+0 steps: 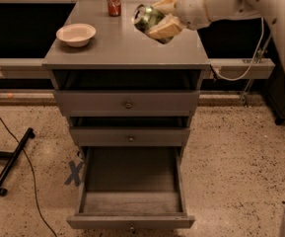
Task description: Pick green can from bottom drawer and place on counter
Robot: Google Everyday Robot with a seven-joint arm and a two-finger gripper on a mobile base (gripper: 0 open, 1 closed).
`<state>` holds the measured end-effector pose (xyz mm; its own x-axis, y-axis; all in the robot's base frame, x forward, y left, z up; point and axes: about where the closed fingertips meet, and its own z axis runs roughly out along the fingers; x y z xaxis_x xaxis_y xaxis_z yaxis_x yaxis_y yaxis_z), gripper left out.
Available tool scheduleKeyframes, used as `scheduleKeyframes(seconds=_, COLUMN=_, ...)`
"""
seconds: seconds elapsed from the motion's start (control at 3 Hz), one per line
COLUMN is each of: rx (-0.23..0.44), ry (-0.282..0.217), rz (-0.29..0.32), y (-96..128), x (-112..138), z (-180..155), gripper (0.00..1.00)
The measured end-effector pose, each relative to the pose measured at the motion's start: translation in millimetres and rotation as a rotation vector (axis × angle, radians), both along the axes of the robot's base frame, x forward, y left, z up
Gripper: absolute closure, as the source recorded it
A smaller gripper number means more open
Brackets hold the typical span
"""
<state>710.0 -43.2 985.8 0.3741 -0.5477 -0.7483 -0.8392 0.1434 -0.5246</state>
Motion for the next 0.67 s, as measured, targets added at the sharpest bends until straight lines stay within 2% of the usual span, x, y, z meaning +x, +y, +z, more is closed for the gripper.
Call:
scheduleKeyframes(seconds=0.33, rx=0.046, ry=0.009, rz=-0.04, y=23.5, x=42.0, z=-10.0, gripper=1.0)
scheduleKeyframes(seconds=0.67, rx=0.076, ry=0.039, rz=-0.119, y=15.2, x=78.3, z=-27.7, gripper=1.0)
